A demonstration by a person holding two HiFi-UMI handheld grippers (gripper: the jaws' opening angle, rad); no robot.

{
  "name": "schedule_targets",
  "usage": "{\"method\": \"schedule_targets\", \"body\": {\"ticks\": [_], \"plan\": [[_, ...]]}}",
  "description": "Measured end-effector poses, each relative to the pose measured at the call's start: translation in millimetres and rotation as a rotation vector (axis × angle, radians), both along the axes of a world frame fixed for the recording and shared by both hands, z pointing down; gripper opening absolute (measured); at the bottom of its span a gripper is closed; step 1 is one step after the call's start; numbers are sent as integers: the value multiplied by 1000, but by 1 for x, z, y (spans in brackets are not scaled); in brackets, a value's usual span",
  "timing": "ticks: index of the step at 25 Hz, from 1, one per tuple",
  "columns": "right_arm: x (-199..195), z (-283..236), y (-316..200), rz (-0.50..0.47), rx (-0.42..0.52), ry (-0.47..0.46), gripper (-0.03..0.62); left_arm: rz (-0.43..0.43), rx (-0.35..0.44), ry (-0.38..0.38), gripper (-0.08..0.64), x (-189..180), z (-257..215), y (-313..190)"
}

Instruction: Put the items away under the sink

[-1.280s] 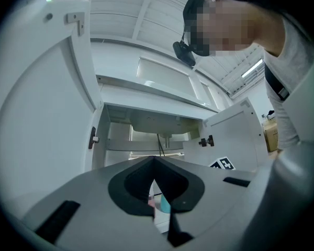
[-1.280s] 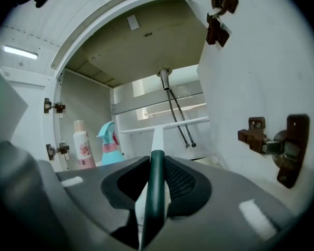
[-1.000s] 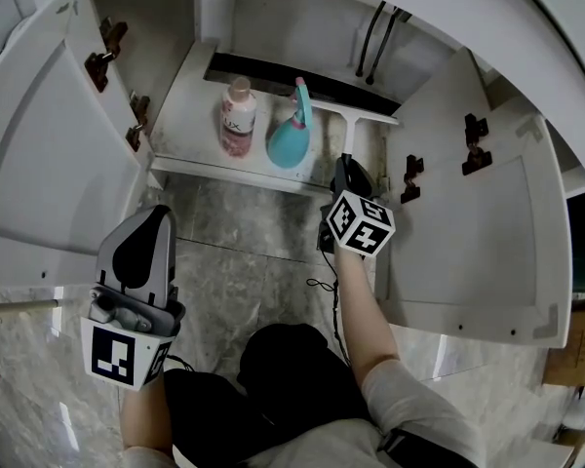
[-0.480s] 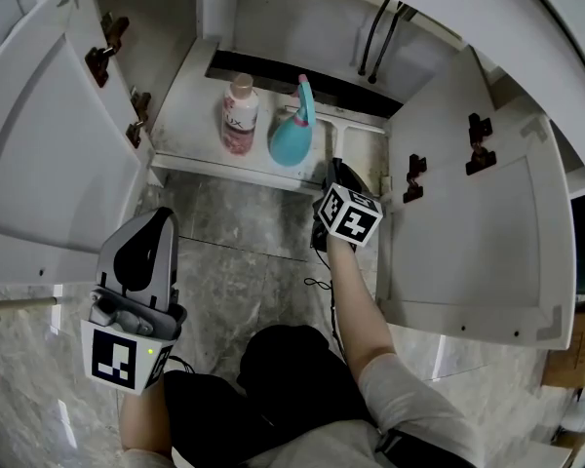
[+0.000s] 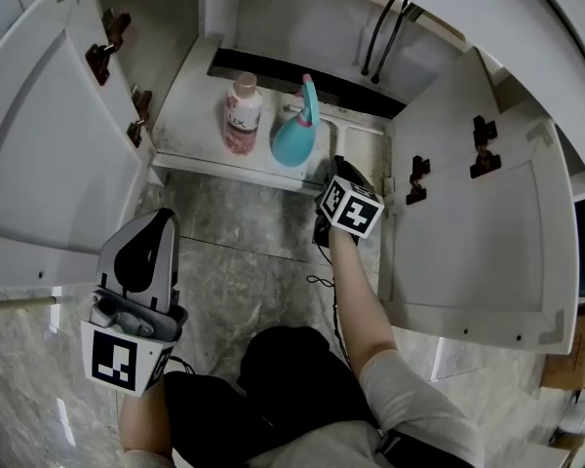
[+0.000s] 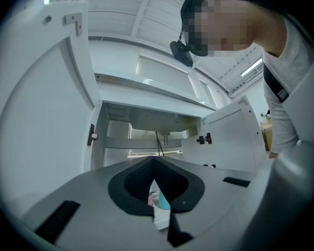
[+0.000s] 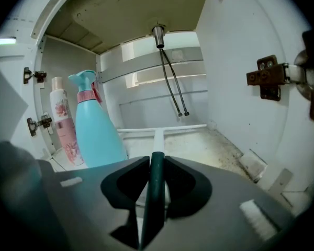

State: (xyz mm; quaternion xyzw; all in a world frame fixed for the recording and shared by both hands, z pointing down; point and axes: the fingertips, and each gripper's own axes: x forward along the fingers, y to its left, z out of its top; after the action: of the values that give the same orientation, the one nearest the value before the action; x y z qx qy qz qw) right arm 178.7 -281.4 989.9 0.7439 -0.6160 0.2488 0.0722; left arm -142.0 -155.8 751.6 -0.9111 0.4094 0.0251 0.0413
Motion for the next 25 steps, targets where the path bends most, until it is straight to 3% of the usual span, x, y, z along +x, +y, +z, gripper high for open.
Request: {"method": "schedule_targets", "body": {"ticks": [12, 25], "plan": [[8, -2, -7, 34, -27, -11, 103, -2, -11, 2, 0, -2, 4, -3], [0, -18, -1, 14, 53, 22, 103, 26, 1, 22, 0, -1, 1, 0]]}}
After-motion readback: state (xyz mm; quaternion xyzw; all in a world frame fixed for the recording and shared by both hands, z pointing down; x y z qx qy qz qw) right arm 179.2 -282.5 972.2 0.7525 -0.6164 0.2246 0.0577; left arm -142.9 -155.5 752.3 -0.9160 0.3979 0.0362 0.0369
